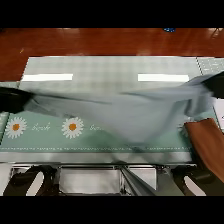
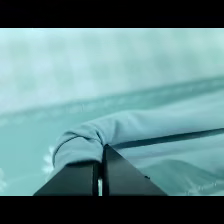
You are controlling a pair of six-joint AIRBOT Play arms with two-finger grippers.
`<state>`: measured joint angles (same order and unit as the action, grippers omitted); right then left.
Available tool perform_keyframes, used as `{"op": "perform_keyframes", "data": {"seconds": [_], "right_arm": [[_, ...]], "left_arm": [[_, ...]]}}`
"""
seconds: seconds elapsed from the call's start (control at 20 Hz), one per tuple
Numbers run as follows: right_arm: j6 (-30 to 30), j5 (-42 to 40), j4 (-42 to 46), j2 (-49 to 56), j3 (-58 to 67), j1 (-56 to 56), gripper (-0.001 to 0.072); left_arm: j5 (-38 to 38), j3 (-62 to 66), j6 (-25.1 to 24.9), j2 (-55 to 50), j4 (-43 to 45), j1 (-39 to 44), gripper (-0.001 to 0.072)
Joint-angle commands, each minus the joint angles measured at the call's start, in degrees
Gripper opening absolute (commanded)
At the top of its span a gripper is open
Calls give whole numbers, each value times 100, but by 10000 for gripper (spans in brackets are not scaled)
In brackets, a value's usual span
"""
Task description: Fold the shirts.
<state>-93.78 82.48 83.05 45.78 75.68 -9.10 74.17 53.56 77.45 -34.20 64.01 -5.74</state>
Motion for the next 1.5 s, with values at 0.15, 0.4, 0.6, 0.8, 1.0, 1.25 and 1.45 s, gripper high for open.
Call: {"op": "perform_keyframes", "data": {"seconds": [0.15, 0.4, 0.6, 0.8, 1.0, 1.25, 1.45], "right_arm": [[-39, -2306, -909, 2332, -664, 0, 29], [-256, -2328, -1224, 4385, 938, 122, 60], [-299, -1419, -1419, 4575, 1801, 831, 415], [-144, 319, 42, 3683, 1565, 1908, 407], [-284, -763, -256, 2033, -1456, 2225, 407], [372, -1665, -2406, 584, -4142, 2203, 407], [378, -1416, -2317, 197, -4671, 2203, 407]], "left_arm": [[-2074, -2033, 63, -1611, -426, 42, 16], [-2400, -1576, -586, -3639, -1878, 39, 40], [-1231, -275, -855, -4247, -1836, -584, 509], [13, 785, -938, -3991, -1853, -2017, 509], [94, -278, -1027, -3650, -2068, -2577, 509], [-59, -1318, -1252, -3978, -2352, -1976, 509], [-109, -1327, -1226, -4395, -2354, -1261, 509]]}}
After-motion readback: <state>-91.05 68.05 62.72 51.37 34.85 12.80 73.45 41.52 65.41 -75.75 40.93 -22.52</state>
